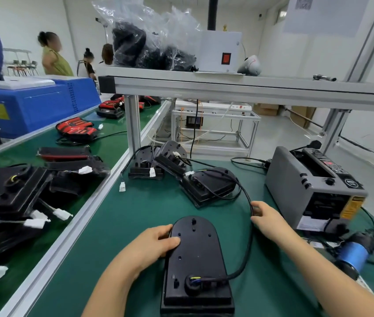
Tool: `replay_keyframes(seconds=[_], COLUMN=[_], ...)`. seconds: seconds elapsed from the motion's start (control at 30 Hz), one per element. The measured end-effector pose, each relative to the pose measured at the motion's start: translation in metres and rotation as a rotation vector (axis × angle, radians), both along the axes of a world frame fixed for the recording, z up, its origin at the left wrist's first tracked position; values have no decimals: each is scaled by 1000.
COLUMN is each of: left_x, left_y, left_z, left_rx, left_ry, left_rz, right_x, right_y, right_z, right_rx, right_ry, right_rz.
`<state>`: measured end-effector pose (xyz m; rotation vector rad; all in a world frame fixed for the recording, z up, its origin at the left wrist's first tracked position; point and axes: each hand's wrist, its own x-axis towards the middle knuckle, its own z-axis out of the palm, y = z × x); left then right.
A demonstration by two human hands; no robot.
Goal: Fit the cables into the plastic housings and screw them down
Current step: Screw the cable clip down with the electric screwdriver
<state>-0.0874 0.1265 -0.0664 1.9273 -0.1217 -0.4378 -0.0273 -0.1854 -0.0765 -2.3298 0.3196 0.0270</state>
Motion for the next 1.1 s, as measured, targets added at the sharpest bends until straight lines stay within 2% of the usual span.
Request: replay_keyframes(seconds=[0.27,0.4,0.47,0.7,0.83,0.97,1.1], left_x=[-1,-5,-11,-24,-31,-33,-35], left_y=[0,-2,-3,-16,-21,-23,-25], left_z=[-1,-3,-6,-4,-3,-7,-12], left_rx=[31,75,46,12,16,-2,10], left_ry=[-31,-44,-70,-167,-202,-227,-249], left_rz=[16,108,125,83,104,202,243], right_x=[-20,-38,-55,-130,-144,-132,-116], right_y=[9,19,26,53,12,-62,-104], right_z=[2,8,10,1,14,40,49], right_rx=[-115,-258,-301,-211,-270,-532,-716], right_ry=[44,23,-31,-337,-444,-264,-87], right_rz=[37,46,63,242,81,-184,-212])
